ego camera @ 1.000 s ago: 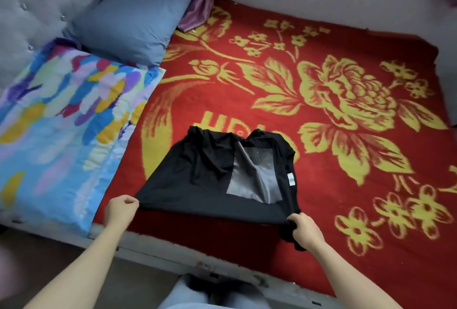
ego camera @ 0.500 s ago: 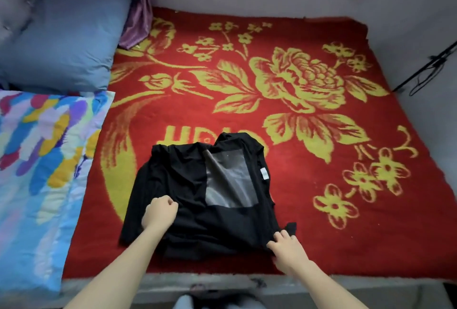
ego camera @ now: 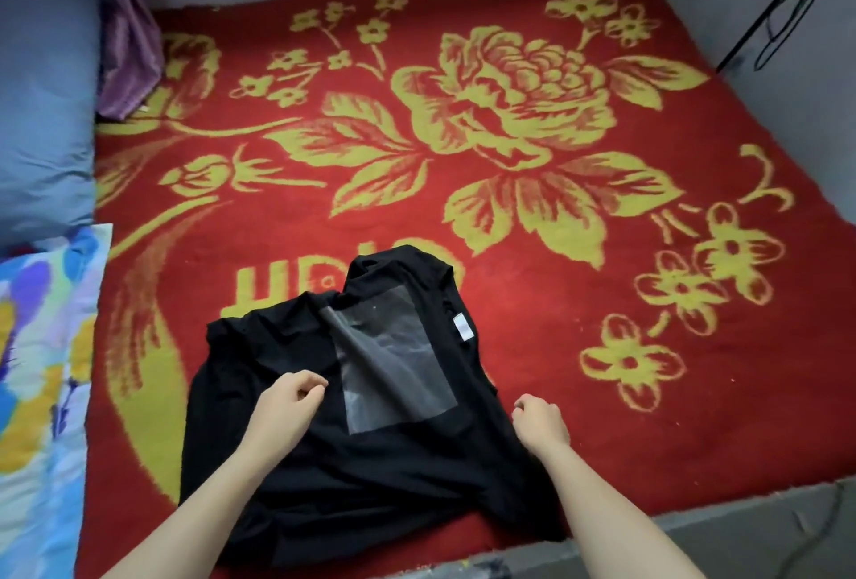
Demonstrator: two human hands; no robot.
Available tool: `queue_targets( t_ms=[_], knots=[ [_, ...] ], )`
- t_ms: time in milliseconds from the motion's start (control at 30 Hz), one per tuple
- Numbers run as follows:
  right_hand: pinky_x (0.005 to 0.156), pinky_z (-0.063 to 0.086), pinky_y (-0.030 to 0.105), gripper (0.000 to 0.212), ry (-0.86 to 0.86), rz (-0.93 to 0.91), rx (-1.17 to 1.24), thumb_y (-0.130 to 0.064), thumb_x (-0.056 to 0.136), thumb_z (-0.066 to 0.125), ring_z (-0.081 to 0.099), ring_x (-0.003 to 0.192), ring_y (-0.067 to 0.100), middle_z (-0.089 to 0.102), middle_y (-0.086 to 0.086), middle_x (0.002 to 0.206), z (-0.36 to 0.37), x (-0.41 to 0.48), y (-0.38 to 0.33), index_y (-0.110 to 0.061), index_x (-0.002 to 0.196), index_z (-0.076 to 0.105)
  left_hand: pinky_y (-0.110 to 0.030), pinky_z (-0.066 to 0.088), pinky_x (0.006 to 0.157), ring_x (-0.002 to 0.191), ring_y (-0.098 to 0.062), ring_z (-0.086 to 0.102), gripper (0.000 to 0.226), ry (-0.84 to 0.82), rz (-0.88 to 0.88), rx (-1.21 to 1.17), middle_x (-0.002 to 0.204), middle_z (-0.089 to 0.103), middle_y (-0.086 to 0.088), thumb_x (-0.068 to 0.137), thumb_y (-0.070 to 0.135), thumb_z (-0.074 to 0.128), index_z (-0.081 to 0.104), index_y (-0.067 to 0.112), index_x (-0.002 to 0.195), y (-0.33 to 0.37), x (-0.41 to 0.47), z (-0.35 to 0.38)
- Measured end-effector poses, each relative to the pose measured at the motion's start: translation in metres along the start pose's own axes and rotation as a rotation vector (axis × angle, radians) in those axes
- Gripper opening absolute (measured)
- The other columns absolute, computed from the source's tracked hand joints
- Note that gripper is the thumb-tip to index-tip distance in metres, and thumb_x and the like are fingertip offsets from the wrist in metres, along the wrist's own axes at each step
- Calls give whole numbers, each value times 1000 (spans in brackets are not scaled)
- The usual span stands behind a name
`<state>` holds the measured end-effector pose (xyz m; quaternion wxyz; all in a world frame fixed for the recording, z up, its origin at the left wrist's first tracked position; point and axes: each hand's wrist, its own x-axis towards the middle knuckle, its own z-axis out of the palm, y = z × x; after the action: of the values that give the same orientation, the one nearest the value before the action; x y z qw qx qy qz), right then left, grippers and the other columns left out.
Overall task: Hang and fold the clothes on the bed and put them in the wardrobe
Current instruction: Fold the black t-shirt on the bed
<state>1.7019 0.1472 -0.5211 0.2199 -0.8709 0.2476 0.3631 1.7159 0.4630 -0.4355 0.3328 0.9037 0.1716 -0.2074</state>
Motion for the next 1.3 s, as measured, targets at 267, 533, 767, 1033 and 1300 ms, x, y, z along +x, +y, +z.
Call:
queue_targets(
  t_ms=[267, 533, 767, 1033, 1300],
  knots=[
    [88, 43, 33, 33, -31, 8, 71, -15, 93, 44, 53, 114, 29, 56, 11, 125, 30, 52, -18, -12, 125, 50, -27, 40, 77, 89, -16, 59, 18, 10, -115, -51, 88, 67, 2, 91, 9, 53, 66, 20, 85, -17, 9, 10],
    [73, 43, 30, 26, -24, 230, 527, -6, 83, 64, 60, 97, 32, 64, 18, 106, 62, 59, -41, 2, 108, 61, -15, 38, 70, 87, -3, 56, 18, -9, -136, -45, 92, 64, 9, 91, 13, 55, 64, 27, 84, -30, 7, 11],
    [46, 27, 28, 50, 39, 60, 885, -8, 75, 76, 30, 52, 13, 34, -4, 51, 30, 32, -30, -18, 55, 32, -19, 41, 67, 78, -11, 60, 22, 47, -166, -150, 74, 66, 9, 88, 10, 57, 65, 26, 75, -23, -1, -4],
    [51, 26, 21, 36, 113, -493, 854, -4, 80, 70, 31, 58, 8, 34, -3, 60, -97, -66, -48, -14, 64, 40, -21, 41, 73, 85, -7, 58, 16, 19, 36, -173, 90, 64, 9, 89, 13, 55, 64, 27, 86, 31, -19, -16],
    [42, 30, 14, 36, -198, -881, 696, -13, 81, 71, 41, 45, 6, 44, -4, 54, -225, -208, -100, -26, 60, 46, -14, 37, 83, 97, 2, 47, 36, 22, 514, -344, 109, 50, 18, 90, 15, 60, 53, 27, 123, 136, -47, -76]
  ],
)
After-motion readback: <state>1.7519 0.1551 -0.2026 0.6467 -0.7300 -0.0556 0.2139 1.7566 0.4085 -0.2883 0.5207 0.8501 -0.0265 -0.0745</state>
